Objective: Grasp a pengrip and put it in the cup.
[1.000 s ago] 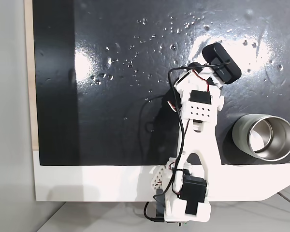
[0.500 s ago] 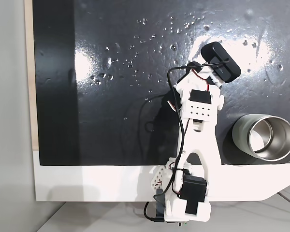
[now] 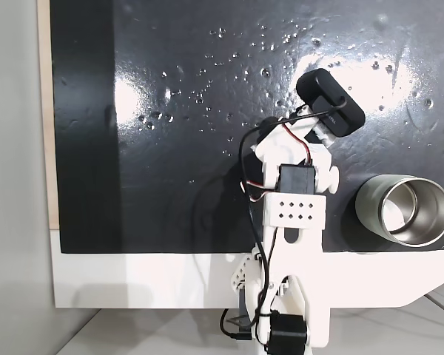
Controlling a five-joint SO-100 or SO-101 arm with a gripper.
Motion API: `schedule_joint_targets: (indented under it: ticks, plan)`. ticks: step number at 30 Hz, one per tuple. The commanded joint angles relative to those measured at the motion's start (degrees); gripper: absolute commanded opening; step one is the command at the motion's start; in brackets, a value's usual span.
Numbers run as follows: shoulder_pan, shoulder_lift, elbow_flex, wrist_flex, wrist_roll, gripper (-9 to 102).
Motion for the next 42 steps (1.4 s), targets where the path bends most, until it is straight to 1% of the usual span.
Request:
schedule_joint_targets:
  ticks: [1, 4, 8, 16, 19, 24, 31, 35, 42]
  plan:
    - [-0.3, 8.2, -5.4, 5.8, -2.1, 0]
    - [1.6, 13.6, -5.3, 9.1, -5.0, 0]
    - [6.3, 19.2, -5.3, 12.2, -9.8, 0]
    - [15.4, 22.7, -8.3, 15.8, -19.4, 0]
    - [19.7, 23.1, -9.0, 16.1, -24.5, 0]
    - [27.2, 23.1, -10.6, 14.4, -32.4, 0]
    - [36.3, 22.4, -10.1, 8.1, -42.0, 0]
    - [40.4, 20.4, -9.9, 4.7, -45.0, 0]
    - [45.4, 20.3, -7.6, 1.8, -49.7, 0]
